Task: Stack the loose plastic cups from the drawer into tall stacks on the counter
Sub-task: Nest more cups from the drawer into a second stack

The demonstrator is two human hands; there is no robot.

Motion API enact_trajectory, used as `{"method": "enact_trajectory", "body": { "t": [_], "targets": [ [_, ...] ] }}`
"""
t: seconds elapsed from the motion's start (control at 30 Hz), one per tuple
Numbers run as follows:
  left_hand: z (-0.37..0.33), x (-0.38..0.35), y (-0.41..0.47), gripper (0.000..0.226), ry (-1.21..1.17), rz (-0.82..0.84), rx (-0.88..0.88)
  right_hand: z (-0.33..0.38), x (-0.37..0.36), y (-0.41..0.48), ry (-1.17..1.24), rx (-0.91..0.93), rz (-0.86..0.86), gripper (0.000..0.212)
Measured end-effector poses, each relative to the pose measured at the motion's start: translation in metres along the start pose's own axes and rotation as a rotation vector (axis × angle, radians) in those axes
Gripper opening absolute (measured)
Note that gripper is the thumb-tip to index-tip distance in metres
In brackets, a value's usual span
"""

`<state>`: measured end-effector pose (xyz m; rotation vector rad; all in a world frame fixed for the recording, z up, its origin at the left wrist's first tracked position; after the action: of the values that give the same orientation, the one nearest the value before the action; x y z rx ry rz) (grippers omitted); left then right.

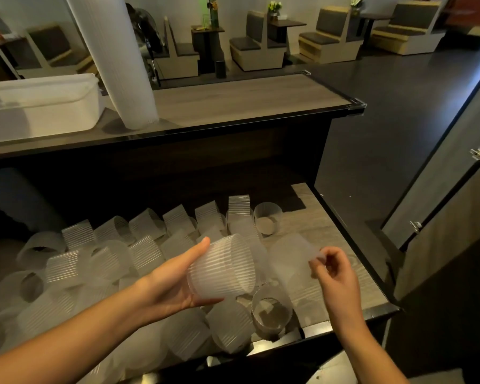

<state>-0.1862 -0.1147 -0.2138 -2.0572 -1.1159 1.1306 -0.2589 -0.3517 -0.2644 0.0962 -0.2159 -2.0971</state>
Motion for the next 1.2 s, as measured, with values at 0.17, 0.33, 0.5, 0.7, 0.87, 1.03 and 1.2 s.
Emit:
{"method": "enact_trajectory", "body": {
  "t": [0.17, 0.33, 0.5, 0.7, 0.87, 1.03, 1.2],
  "targets": [
    [-0.001, 0.000, 0.003, 0.059, 0.026, 0.019, -0.001, 0.035, -0.005, 0.005, 0.325, -0.109, 0.151, 0.016],
    [0.002, -0.004, 0.001, 0.057, 0.096, 0.000, -0.039, 0.029, -0.024, 0.001, 0.144, -0.103, 0.298, 0.011],
    [0.007, -0.013, -0.002, 0.060, 0.216, -0.025, -0.100, 0.034, -0.044, -0.009, -0.253, 0.131, 0.419, 0.010],
    [0.004, -0.012, -0.005, 0.070, 0.183, -0.034, -0.094, 0.031, -0.043, -0.010, -0.365, 0.299, 0.410, 0.033],
    [0.005, -0.005, -0.005, 0.070, 0.123, -0.047, -0.049, -0.012, -0.012, 0.002, -0.468, 0.102, 0.375, 0.023],
    [0.006, -0.004, -0.005, 0.057, 0.076, -0.071, -0.031, -0.067, -0.006, -0.007, -0.711, -0.188, 0.574, 0.032],
    [0.006, -0.005, -0.005, 0.055, 0.080, -0.080, -0.024, -0.088, -0.009, -0.009, -0.656, -0.213, 0.551, 0.013]
  ]
}}
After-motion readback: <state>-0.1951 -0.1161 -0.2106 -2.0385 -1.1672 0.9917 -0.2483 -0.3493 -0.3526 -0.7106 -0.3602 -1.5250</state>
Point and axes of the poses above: each hand's wrist, its own y-axis towards the middle knuckle, its own x-axis out of the back of the hand, z = x × y, the point moved 1 cm from there along y, towards the middle knuckle, and after that the axes turned 13 degrees about x, right-handed, at the moved point
